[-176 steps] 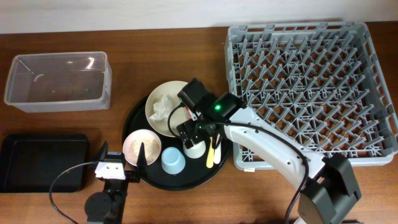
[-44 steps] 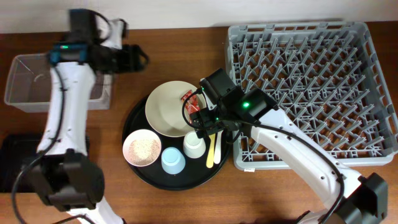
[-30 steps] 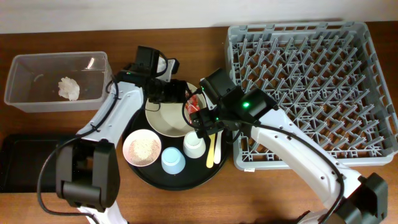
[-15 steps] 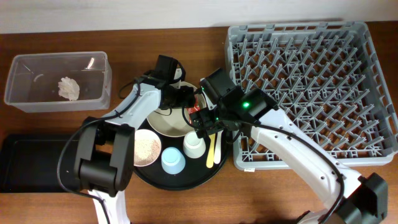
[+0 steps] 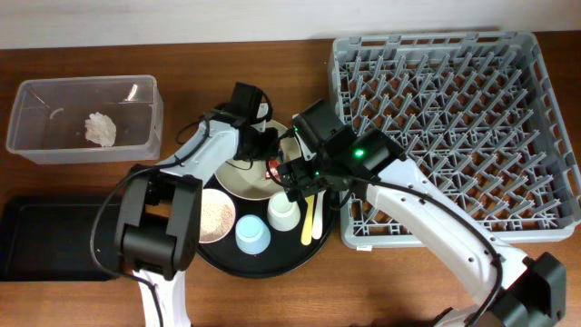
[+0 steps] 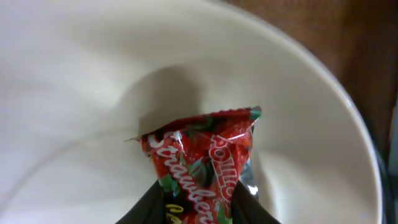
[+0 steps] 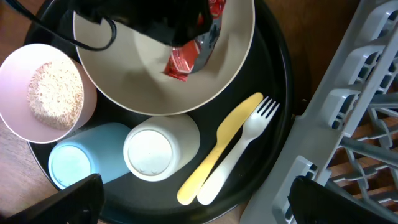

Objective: Sort waste into correct bins and load items into the dishwasher rack
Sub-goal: 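Grasp the red candy wrapper in the bowl with the left gripper, then carry the wrapper left and drop it into the clear bin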

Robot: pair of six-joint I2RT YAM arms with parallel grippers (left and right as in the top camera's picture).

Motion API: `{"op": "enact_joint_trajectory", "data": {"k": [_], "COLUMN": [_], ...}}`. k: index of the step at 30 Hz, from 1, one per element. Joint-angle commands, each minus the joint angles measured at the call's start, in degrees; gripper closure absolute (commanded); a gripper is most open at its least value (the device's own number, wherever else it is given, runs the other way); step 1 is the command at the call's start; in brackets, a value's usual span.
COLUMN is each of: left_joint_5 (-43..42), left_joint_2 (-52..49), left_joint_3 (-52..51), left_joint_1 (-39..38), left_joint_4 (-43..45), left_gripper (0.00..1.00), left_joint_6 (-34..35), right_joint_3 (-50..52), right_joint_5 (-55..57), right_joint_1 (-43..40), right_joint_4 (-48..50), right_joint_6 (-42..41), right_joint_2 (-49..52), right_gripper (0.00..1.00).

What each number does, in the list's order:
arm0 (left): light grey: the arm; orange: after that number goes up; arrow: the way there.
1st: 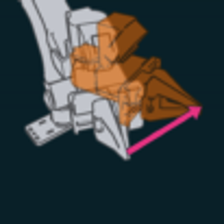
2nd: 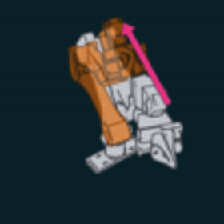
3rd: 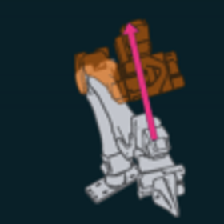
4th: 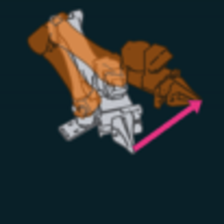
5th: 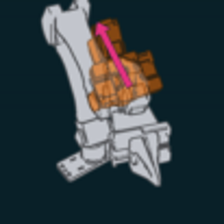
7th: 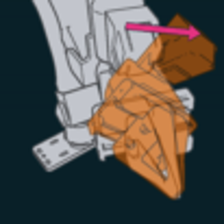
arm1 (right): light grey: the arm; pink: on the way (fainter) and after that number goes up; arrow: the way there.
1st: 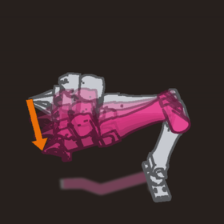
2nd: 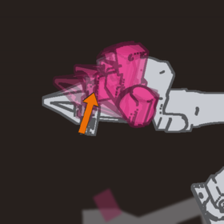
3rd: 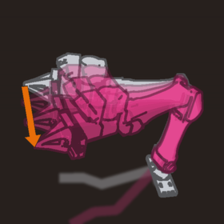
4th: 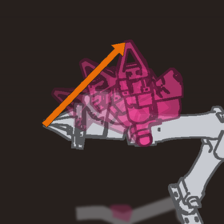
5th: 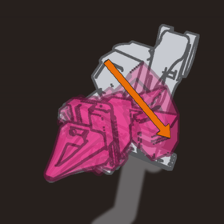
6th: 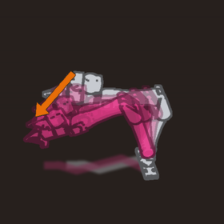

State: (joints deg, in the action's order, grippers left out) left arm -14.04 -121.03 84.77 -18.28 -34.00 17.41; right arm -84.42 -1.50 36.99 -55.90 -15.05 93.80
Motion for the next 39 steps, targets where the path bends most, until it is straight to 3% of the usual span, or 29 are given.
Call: {"op": "enact_joint_trajectory", "data": {"k": [1, 8, 19, 26, 31, 39], "left_joint_5": [0.37, 2.47, 11.98, 23.23, 24.59, 24.35], "left_joint_2": [-0.04, 5.99, 12.09, 10.32, 2.89, 0.76], "left_joint_3": [6.67, 22.18, 22.73, 20.17, 20.15, 20.15], "left_joint_1": [1.01, 7.37, 30.86, 31.58, 31.58, 31.52], "left_joint_4": [-3.23, -16.17, -22.43, -16.81, -15.12, -13.57], "left_gripper": [0.73, 0.82, 0.85, 0.85, 0.84, 0.83], "left_joint_6": [-0.13, -2.32, -2.93, -7.06, -9.25, -10.86], "right_joint_3": [-0.94, -0.94, -0.94, -0.94, -0.94, -0.94], "right_joint_5": [0.48, 0.48, 0.48, 0.48, 0.48, 0.48], "right_joint_1": [0.07, 0.07, 0.07, 0.07, 0.07, 0.07], "right_joint_4": [0.02, 0.02, 0.02, 0.02, 0.02, 0.02], "right_joint_6": [-0.70, -0.70, -0.70, -0.70, -0.70, -0.70], "right_joint_2": [-0.81, -0.81, -0.81, -0.81, -0.81, -0.81], "right_gripper": [0.02, 0.02, 0.02, 0.02, 0.02, 0.02]}}
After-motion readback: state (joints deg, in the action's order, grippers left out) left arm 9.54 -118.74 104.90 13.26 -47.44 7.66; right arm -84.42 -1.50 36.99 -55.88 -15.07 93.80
